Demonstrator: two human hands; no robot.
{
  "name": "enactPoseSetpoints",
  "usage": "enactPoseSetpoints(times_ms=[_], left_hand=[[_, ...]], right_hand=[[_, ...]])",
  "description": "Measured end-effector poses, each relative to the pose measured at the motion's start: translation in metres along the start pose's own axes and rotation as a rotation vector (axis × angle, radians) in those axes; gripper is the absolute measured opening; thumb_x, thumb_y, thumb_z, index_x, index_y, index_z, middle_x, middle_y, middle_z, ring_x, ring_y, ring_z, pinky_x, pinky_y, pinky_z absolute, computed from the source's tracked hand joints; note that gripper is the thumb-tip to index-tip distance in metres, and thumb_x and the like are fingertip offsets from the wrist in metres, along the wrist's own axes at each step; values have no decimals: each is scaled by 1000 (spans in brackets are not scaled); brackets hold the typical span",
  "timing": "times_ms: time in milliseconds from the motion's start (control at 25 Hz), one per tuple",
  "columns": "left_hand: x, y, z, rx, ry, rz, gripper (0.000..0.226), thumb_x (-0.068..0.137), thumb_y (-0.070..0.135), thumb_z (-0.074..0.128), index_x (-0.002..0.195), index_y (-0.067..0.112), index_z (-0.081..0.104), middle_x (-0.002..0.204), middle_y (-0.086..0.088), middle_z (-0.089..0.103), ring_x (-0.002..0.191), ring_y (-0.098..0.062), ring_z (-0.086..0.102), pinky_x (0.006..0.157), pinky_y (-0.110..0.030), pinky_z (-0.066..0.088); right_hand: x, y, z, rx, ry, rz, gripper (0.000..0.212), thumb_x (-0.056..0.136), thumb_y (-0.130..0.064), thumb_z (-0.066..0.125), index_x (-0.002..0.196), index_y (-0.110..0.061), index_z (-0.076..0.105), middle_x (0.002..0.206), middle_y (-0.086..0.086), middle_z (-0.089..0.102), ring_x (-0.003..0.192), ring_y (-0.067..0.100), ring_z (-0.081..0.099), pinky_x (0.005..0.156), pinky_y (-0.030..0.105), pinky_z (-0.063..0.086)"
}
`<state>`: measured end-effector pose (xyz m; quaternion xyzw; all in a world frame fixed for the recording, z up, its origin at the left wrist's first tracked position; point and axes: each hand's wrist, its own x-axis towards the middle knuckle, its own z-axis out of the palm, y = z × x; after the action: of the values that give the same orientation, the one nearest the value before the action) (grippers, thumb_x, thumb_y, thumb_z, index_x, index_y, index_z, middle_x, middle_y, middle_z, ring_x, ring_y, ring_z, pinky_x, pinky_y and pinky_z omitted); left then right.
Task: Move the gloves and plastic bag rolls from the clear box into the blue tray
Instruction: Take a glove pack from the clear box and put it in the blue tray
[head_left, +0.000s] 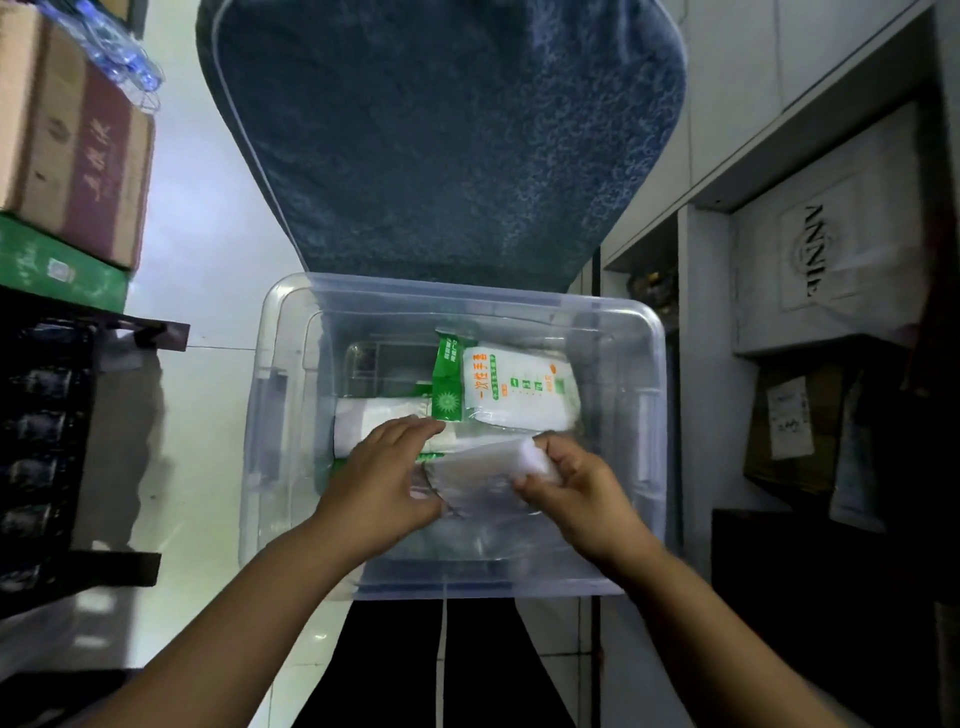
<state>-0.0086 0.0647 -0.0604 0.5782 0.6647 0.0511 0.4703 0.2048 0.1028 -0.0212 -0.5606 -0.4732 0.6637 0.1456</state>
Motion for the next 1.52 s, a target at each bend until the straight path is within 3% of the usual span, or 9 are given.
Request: enactPoseSetpoints(times_ms=[160,320,440,520,600,840,1120,1400,1520], left_hand=[[10,18,-13,-253,-165,-83,48,61,33,77,106,30,62,102,2,69,89,-17,64,82,-42,55],[7,19,-28,-269,131,-140,32,60,46,71,85,26,69,81,5,72,76,-16,65,69,-34,53],[7,11,-45,-338,379,-188,24,70,37,77,90,30,65,79,14,63,68,4,56,57,-16,43],[6,6,-56,-348,439,-225,18,72,35,75,81,38,59,75,21,58,67,13,52,55,-10,38],[6,-1,-60,-345,454,-236,20,68,42,72,83,37,60,77,18,61,72,9,55,60,-17,43],[8,-4,-59,-236,408,-187,25,75,37,70,99,33,65,85,12,69,79,-6,63,63,-25,47],[-5,36,-70,-238,385,-105,26,70,44,65,94,34,61,83,10,66,78,-16,61,61,-26,44],[-27,132,-76,-290,217,139,9,83,37,61,75,32,58,76,14,64,76,-16,62,60,-28,44],[-36,179,-62,-355,91,255,9,86,33,59,82,27,64,80,5,71,77,-14,66,66,-36,50]], right_hand=[[9,-32,-27,162,-119,21,12,85,-6,62,97,-8,64,93,19,69,85,22,65,79,36,56],[49,-9,-22,421,290,35,11,86,-28,61,83,-19,64,80,0,71,80,20,66,64,25,57],[75,37,-11,-178,501,93,24,81,-31,69,96,-14,63,99,6,68,102,27,61,83,37,52],[87,70,-5,-747,374,76,57,75,-36,73,121,-9,53,124,13,57,119,29,48,98,39,42],[100,90,-1,-961,292,77,77,74,-36,73,135,-6,38,142,16,42,131,30,36,108,41,32],[117,81,-19,-1116,469,-56,35,82,-3,54,117,-7,55,116,19,62,99,37,58,76,41,46],[22,21,-45,-706,815,-133,16,89,-25,58,101,-16,54,74,15,69,62,38,62,46,25,22],[-157,-12,-64,-287,1147,11,19,84,-23,64,93,-34,51,65,-6,63,60,25,63,52,42,52],[-227,-12,-73,-193,1325,36,25,84,-21,65,82,-40,49,63,-8,60,55,13,58,47,35,46]])
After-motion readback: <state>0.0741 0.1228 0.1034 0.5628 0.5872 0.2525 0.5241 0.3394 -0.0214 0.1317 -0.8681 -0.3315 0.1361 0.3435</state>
